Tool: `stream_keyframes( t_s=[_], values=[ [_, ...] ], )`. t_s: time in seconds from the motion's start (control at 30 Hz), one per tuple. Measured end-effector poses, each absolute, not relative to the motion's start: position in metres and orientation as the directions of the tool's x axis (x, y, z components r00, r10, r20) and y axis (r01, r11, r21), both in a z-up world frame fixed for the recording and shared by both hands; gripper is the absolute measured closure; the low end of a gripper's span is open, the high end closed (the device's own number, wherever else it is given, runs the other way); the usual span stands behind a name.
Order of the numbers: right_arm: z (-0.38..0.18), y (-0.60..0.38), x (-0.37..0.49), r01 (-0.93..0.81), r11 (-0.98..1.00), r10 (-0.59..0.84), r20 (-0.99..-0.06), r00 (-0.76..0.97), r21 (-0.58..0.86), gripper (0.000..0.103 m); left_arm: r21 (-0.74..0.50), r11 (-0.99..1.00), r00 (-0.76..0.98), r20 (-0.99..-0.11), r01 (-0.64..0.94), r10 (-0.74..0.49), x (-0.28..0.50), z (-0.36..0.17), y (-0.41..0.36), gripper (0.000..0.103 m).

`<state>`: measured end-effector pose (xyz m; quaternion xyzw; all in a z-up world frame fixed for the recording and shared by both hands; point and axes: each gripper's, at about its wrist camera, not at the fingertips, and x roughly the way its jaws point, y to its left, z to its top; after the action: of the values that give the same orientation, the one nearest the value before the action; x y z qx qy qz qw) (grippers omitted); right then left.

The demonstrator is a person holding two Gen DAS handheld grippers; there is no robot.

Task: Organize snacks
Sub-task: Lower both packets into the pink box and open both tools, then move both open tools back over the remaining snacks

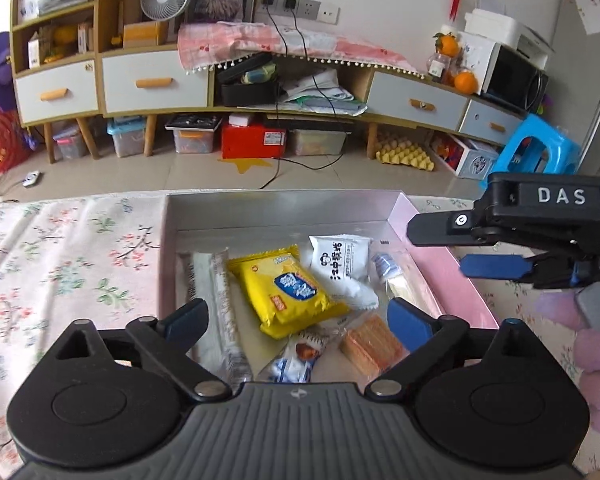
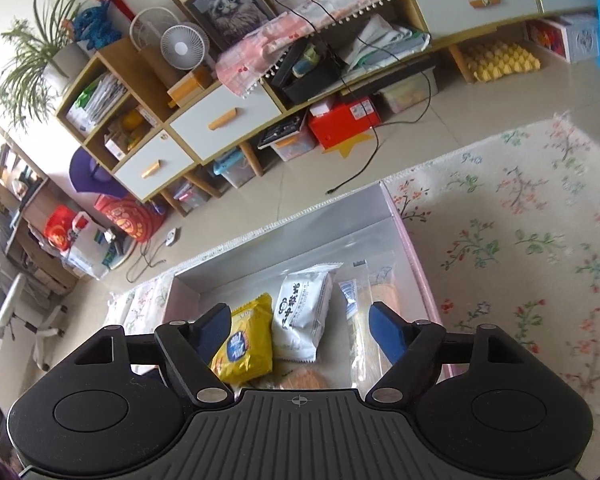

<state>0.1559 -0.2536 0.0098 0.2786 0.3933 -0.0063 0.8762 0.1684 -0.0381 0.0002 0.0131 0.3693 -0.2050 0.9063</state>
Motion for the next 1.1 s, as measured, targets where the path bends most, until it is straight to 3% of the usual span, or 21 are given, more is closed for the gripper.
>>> stream_keyframes(
  t_s=[0.27,0.6,0.93,1.1],
  values=[
    [0.04,-0.236,0.123,0.187,0.887,0.185,-0.697,0.693,0.421,0.013,-0.077,0.93,0.645,-0.7,0.36,-0.307,0.141,0.02,-0.023,0.001],
    [0.053,-0.219,0.081,0.161,0.916,0.167,-0.714,0.68,0.367,0.009,-0.02,0.95,0.625,-0.749,0.311,-0.22,0.108,0.032,0.003,0.0],
    [0.041,-0.194,0.055,0.077,0.961,0.15,-0.735,0.661,0.265,0.007,-0.001,0.959,0.602,-0.778,0.284,-0.179,0.083,0.011,0.037,0.0],
    [0.027,-0.176,0.048,0.045,0.981,0.123,-0.785,0.607,0.188,0.007,-0.02,0.982,0.563,-0.817,0.188,-0.125,0.084,-0.005,0.063,0.0]
  ],
)
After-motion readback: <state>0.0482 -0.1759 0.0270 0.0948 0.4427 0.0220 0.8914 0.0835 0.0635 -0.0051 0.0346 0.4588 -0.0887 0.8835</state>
